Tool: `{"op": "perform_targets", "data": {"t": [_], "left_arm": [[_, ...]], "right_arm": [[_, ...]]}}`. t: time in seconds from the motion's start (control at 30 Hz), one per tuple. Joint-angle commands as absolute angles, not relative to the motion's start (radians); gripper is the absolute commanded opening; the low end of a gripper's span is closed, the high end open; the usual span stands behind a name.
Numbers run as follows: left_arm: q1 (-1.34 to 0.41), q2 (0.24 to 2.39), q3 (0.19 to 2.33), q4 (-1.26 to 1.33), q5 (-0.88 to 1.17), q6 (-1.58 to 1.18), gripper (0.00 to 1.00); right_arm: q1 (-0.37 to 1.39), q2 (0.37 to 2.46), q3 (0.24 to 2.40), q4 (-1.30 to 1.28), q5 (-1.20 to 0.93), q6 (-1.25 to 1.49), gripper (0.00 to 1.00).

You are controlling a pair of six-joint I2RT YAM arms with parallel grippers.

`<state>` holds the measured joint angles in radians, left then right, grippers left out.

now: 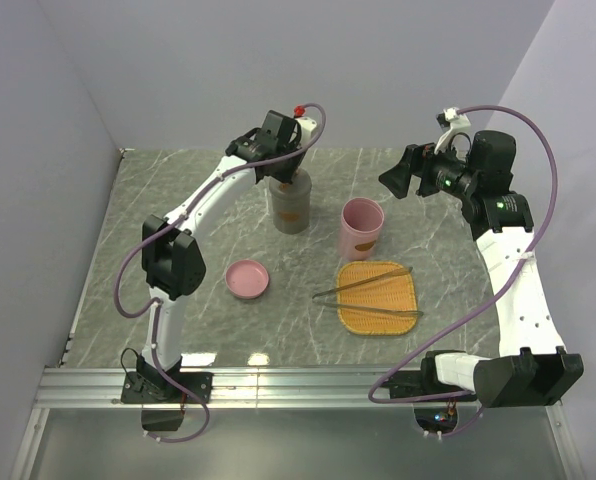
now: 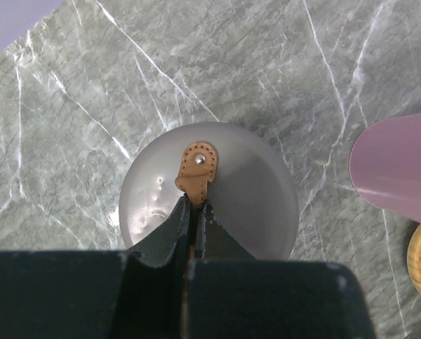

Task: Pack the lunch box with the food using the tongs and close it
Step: Put the lid back on the lunch box, then move the lunch box

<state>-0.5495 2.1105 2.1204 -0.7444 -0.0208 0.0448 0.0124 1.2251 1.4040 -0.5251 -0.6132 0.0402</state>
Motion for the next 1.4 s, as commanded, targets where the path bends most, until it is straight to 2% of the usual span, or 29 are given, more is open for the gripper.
{"op": "perform_targets", "data": {"t": [0.0,0.57,1.23,1.37], "left_arm": [[-0.566,2.097,2.102,-0.71,-0.009,0.043,0.0],[-0.568,2.043,1.881,-0.655,-0.08,0.043,0.0],[-0.422,1.916,1.783,-0.736,-0.172,0.143,0.0],[-0.345,1.891,1.731,-0.745,-0.163,0.155,0.0]], "right_arm": [[0.005,1.206,1.41,-0.491,-0.624,0.044,1.0],[0.006,1.209,1.408,-0.488,-0.637,0.051,1.0],[0.005,1.206,1.414,-0.492,-0.65,0.051,1.0],[0.005,1.201,1.41,-0.488,-0.655,0.054,1.0]]}}
